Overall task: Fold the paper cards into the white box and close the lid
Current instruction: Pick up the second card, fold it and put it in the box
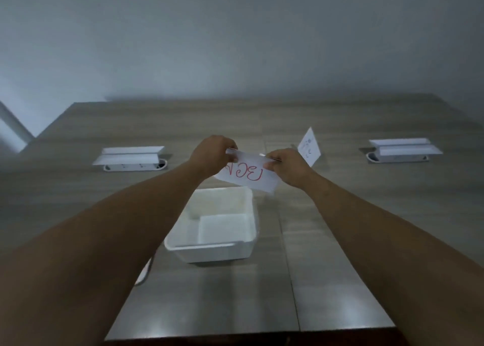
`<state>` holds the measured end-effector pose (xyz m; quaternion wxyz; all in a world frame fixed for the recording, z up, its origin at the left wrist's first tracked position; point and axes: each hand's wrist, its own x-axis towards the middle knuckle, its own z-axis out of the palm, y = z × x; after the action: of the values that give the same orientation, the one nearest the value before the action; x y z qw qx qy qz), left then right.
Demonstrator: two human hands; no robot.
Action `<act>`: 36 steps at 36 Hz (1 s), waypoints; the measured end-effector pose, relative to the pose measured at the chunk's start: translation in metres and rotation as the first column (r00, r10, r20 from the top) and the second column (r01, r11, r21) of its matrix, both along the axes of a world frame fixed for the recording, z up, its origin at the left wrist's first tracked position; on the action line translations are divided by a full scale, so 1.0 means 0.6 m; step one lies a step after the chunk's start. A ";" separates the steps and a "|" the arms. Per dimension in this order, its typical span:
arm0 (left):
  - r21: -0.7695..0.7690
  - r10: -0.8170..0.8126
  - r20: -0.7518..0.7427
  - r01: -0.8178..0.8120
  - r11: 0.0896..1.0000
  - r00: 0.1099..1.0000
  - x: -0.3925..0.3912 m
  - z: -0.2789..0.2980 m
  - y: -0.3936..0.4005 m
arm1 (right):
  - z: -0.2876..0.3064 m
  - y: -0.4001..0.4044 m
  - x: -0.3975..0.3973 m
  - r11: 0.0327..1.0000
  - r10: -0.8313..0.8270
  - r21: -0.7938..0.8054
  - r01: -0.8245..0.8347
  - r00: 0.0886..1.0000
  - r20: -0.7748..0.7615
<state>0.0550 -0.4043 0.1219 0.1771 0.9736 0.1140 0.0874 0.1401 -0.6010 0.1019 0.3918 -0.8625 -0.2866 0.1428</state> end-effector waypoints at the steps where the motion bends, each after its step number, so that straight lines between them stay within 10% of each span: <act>1: -0.020 0.014 0.004 -0.014 1.000 1.000 -0.022 0.003 0.014 | 0.003 0.013 -0.015 1.000 0.012 0.007 -0.012 1.000 0.014; 15: -0.250 0.126 -0.104 -0.148 0.957 0.987 -0.260 -0.115 0.086 | -0.107 0.098 -0.179 0.980 0.133 -0.156 -0.120 0.988 0.076; 36: -0.060 -0.029 -0.408 0.005 0.998 0.913 -0.255 -0.206 0.054 | -0.221 0.037 -0.171 0.870 0.340 -0.419 -0.260 0.932 0.129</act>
<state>-0.0983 -0.3719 -0.0016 0.1781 0.9659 0.1425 -0.1226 0.0377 -0.5789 -0.0305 0.1523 -0.8781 -0.4205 0.1703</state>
